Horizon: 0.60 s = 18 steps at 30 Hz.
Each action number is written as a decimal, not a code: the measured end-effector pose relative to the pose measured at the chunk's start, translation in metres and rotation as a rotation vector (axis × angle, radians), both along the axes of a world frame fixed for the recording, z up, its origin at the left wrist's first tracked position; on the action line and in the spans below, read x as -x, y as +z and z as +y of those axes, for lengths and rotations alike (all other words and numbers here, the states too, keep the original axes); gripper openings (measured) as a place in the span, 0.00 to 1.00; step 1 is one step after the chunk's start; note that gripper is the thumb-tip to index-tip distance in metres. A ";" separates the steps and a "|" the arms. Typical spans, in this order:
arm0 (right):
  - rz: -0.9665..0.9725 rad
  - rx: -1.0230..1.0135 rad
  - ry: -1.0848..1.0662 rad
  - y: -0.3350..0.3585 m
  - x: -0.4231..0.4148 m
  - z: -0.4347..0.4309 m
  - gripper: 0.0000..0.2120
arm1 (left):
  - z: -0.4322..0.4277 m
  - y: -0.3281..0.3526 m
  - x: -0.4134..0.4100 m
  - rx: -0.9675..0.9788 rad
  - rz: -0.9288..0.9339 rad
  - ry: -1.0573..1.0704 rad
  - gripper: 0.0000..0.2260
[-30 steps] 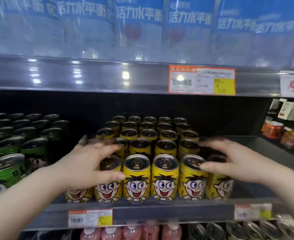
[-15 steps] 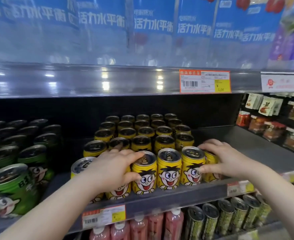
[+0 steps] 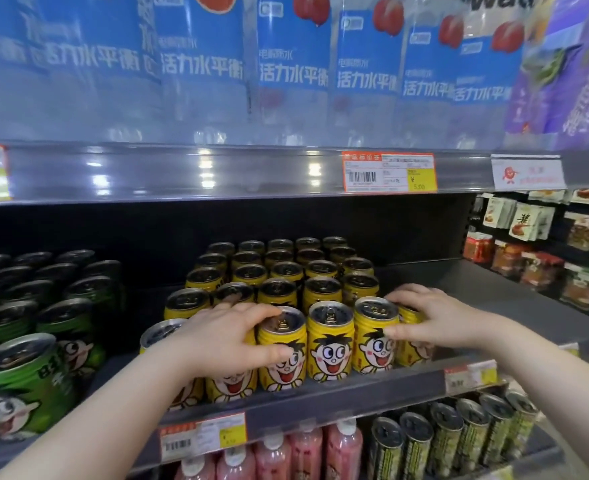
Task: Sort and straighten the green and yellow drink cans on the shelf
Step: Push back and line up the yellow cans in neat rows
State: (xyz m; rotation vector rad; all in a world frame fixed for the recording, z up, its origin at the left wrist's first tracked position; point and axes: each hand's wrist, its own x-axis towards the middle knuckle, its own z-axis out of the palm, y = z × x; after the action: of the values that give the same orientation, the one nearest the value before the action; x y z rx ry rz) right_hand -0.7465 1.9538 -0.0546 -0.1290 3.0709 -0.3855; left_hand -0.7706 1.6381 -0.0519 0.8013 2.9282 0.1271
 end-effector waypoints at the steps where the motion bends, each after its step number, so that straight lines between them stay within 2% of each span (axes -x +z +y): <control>1: -0.005 0.012 0.015 0.002 0.001 0.000 0.51 | 0.001 0.002 -0.001 -0.009 -0.017 0.015 0.43; 4: -0.068 0.093 0.049 0.014 0.007 0.004 0.30 | 0.007 0.008 0.000 -0.098 -0.097 0.087 0.38; 7: 0.010 0.099 0.080 0.027 0.024 0.011 0.21 | 0.029 0.014 -0.002 -0.195 -0.040 0.197 0.31; 10: 0.104 0.071 0.086 0.031 0.050 0.013 0.21 | 0.064 0.015 -0.004 -0.102 0.072 0.187 0.30; 13: 0.062 0.035 0.135 0.030 0.074 0.006 0.29 | 0.089 0.017 0.004 -0.086 0.090 0.157 0.34; 18: 0.054 -0.059 0.264 0.022 0.093 -0.002 0.32 | 0.105 0.006 0.021 -0.047 -0.022 0.188 0.38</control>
State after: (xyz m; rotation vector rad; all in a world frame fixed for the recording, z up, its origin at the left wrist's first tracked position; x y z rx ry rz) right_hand -0.8399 1.9518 -0.0327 -0.5430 3.0562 -0.2801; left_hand -0.7917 1.7431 -0.0458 0.5255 2.9838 0.2181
